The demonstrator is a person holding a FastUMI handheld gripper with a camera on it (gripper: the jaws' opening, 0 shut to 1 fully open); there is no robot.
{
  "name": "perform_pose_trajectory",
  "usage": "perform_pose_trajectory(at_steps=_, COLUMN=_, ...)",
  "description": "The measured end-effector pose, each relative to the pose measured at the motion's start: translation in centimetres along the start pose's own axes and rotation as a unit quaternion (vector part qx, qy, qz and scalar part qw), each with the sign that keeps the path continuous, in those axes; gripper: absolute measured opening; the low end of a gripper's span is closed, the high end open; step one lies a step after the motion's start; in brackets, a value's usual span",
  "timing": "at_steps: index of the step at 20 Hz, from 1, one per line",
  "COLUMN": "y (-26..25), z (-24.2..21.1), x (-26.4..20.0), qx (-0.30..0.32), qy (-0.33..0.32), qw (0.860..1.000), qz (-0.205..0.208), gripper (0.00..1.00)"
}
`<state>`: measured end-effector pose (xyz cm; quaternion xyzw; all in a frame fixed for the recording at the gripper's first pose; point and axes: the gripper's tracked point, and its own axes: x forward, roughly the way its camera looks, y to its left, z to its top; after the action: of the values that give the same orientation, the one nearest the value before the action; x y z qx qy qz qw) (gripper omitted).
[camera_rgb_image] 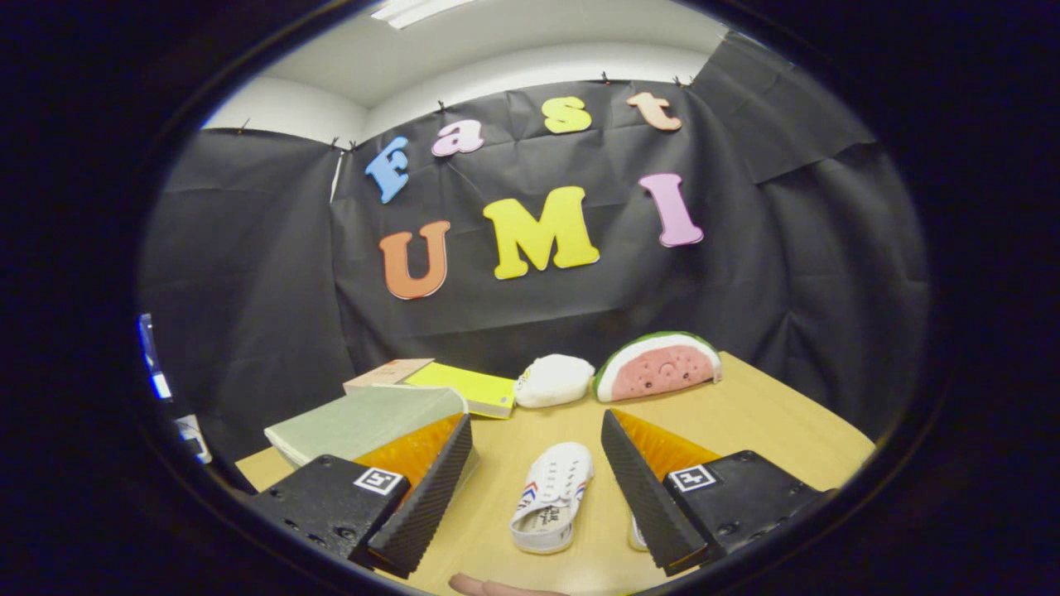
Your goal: Open the storage box then place both shoes into the box .Put the left shoe in first, then the right shoe, with the right side of both shoes facing outward in a uniform manner.
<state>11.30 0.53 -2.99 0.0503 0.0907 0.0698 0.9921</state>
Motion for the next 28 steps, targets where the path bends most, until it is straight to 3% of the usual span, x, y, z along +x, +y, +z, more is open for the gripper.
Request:
perform_pose_trajectory(at_steps=5, y=2.4, z=-1.4, x=5.0, qx=0.078, qy=0.076, qw=0.991, qz=0.082, gripper=0.99)
perform_pose_trajectory(at_steps=9, y=4.6, z=-3.9, x=8.7, qx=0.155, qy=0.176, qw=0.958, qz=0.164, gripper=0.99)
perform_pose_trajectory(at_steps=11, y=6.1, z=-4.7, x=10.2, qx=0.217, qy=0.223, qw=0.926, qz=0.215, gripper=0.99)
perform_pose_trajectory(at_steps=14, y=8.6, z=-4.7, x=11.1, qx=0.318, qy=0.278, qw=0.855, qz=0.3, gripper=0.98)
perform_pose_trajectory(at_steps=15, y=8.9, z=-5.1, x=11.3, qx=0.337, qy=0.293, qw=0.838, qz=0.314, gripper=0.97)
perform_pose_trajectory(at_steps=19, y=11.5, z=-6.3, x=11.9, qx=0.38, qy=0.34, qw=0.784, qz=0.354, gripper=0.92)
perform_pose_trajectory(at_steps=20, y=11.8, z=-6.3, x=11.4, qx=0.386, qy=0.347, qw=0.774, qz=0.363, gripper=0.84)
perform_pose_trajectory(at_steps=21, y=12.1, z=-6.0, x=11.3, qx=0.387, qy=0.349, qw=0.769, qz=0.371, gripper=0.8)
perform_pose_trajectory(at_steps=25, y=11.5, z=-4.4, x=10.7, qx=0.37, qy=0.342, qw=0.786, qz=0.358, gripper=0.48)
perform_pose_trajectory(at_steps=26, y=11.2, z=-3.7, x=10.4, qx=0.37, qy=0.344, qw=0.788, qz=0.351, gripper=0.27)
perform_pose_trajectory(at_steps=28, y=11.4, z=-2.4, x=9.7, qx=0.357, qy=0.349, qw=0.802, qz=0.327, gripper=0.11)
